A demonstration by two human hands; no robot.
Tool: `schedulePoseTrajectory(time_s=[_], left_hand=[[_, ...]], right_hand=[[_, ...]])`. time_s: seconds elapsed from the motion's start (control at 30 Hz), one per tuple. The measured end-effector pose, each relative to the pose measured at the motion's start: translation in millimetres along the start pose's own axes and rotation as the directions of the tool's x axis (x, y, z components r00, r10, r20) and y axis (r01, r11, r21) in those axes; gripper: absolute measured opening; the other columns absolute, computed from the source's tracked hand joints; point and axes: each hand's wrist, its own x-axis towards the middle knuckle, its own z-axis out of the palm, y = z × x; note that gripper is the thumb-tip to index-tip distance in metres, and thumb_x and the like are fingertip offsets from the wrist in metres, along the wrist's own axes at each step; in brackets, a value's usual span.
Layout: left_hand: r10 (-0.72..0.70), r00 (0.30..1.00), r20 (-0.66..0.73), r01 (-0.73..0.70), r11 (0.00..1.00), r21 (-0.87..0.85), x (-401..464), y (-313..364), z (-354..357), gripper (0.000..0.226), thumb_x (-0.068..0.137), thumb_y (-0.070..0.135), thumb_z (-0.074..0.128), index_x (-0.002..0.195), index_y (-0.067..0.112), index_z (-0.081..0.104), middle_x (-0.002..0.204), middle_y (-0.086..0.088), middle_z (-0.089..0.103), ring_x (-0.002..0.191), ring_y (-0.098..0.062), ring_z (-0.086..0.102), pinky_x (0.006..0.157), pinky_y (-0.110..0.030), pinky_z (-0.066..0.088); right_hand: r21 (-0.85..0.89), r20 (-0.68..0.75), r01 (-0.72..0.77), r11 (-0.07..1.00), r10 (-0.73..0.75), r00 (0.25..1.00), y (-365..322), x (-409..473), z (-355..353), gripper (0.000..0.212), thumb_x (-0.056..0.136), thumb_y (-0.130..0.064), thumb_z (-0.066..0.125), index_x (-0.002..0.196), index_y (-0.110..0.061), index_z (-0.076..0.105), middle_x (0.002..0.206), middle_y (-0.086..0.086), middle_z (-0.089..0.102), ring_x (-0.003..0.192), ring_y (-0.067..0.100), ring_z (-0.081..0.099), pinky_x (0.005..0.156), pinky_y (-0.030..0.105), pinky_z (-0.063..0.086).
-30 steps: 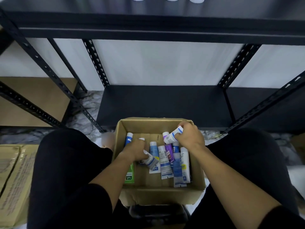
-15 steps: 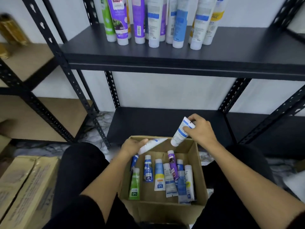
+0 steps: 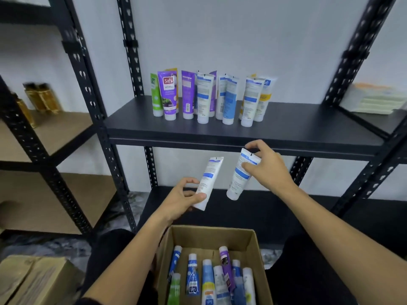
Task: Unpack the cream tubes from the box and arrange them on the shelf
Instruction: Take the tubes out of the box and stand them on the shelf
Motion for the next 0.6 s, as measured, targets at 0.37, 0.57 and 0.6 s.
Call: schedulePoseTrajectory(time_s=[0.37,0.57,0.6], left_hand=[[0.308,0.947,-0.093,-0.31,0.951,-0.011,13.1,111.6,-12.2,0.051,0.084,0.016,0.076,0.121,0.032,0.044,0.103,-0.002,0.073,0.092,-0.015,0.07,0.074,-0.023,0.053],[0.415,0.902,-0.122,-0.418,0.908,0.002,37.2,174.9,0.7,0.053,0.087,0.015,0.072,0.123,0.032,0.037,0.113,0.003,0.065,0.101,-0.011,0.067,0.073,-0.021,0.056],[0.429,0.894,-0.127,-0.432,0.902,0.008,43.0,183.2,6.0,0.053,0.088,0.015,0.072,0.122,0.033,0.037,0.114,0.005,0.064,0.103,-0.012,0.066,0.075,-0.022,0.056]], right_hand=[[-0.085,-0.097,0.195,0.977,-0.203,0.974,-66.9,47.0,-50.9,0.041,0.084,-0.021,0.071,0.114,-0.04,0.051,0.115,-0.005,0.065,0.092,0.014,0.066,0.069,0.037,0.062],[-0.2,-0.165,0.222,0.954,-0.256,0.952,-86.6,76.7,-89.7,0.038,0.083,-0.025,0.066,0.113,-0.042,0.05,0.104,-0.006,0.069,0.082,0.016,0.067,0.061,0.038,0.058],[-0.206,-0.179,0.215,0.955,-0.252,0.951,-86.7,81.3,-96.8,0.037,0.084,-0.025,0.066,0.113,-0.042,0.05,0.103,-0.006,0.069,0.081,0.016,0.066,0.061,0.039,0.058]])
